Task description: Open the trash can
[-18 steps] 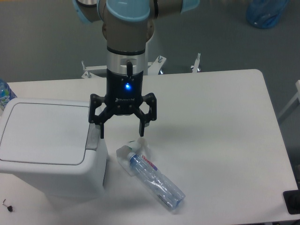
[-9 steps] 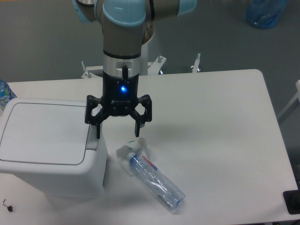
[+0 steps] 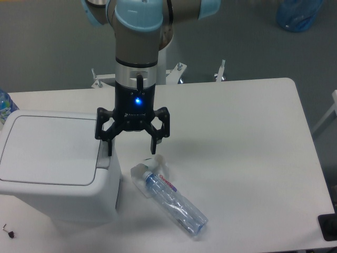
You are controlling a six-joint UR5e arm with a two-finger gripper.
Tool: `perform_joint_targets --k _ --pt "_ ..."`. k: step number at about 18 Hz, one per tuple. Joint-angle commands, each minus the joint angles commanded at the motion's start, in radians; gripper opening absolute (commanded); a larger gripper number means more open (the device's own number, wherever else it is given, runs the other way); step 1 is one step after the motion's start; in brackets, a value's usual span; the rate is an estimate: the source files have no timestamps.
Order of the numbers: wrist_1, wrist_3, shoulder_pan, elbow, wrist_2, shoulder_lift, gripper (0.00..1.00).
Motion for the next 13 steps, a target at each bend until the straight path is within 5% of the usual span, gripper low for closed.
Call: perform_joint_targets --k 13 --pt "0.0 0.0 0.0 -0.008 0.0 -0.002 1.0"
